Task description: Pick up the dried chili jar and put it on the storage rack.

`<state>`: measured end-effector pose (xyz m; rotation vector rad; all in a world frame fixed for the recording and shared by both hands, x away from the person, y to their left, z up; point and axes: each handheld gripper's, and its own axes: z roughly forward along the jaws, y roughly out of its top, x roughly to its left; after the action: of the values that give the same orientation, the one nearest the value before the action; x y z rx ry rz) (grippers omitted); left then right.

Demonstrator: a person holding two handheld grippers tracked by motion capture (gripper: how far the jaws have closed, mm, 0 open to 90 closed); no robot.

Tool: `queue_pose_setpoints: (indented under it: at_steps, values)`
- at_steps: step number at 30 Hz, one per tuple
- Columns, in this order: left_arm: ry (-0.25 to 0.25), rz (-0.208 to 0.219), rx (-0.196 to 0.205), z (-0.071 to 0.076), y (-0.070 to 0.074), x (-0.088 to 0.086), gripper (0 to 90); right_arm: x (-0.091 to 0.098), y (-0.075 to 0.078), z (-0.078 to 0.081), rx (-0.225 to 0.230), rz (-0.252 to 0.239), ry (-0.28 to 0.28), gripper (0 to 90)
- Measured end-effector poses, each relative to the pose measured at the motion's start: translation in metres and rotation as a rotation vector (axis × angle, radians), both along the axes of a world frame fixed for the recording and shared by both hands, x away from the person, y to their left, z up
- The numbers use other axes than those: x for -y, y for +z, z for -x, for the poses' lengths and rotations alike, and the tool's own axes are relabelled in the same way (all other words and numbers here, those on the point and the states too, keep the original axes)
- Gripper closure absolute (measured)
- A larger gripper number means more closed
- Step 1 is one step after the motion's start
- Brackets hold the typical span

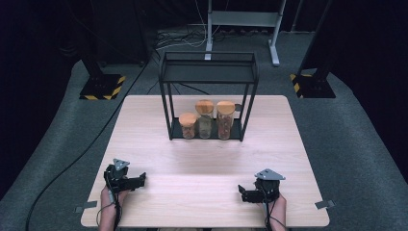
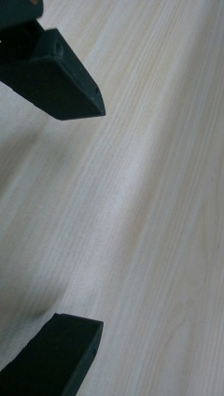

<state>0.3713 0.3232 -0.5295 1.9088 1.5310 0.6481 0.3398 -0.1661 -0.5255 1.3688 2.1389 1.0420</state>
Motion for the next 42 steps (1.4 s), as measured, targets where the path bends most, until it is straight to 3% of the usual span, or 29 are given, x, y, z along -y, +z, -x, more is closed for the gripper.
queue_pose_setpoints:
  at_steps: [6,15,24,42]
  values:
    - [0.0,0.001,-0.001,0.0,0.0,0.0,0.5,0.005,0.0,0.003,0.004,0.025,0.004,0.0]
    - [0.001,0.004,-0.003,0.0,0.0,0.0,0.5,0.018,-0.001,0.003,-0.021,0.02,0.037,0.0]
    - [0.0,0.007,-0.003,0.0,0.0,0.0,0.5,0.019,-0.001,0.003,-0.018,0.012,0.049,0.5]
    - [0.001,0.008,-0.003,-0.001,0.0,0.0,0.4,0.017,-0.002,0.001,-0.036,0.05,0.036,1.0]
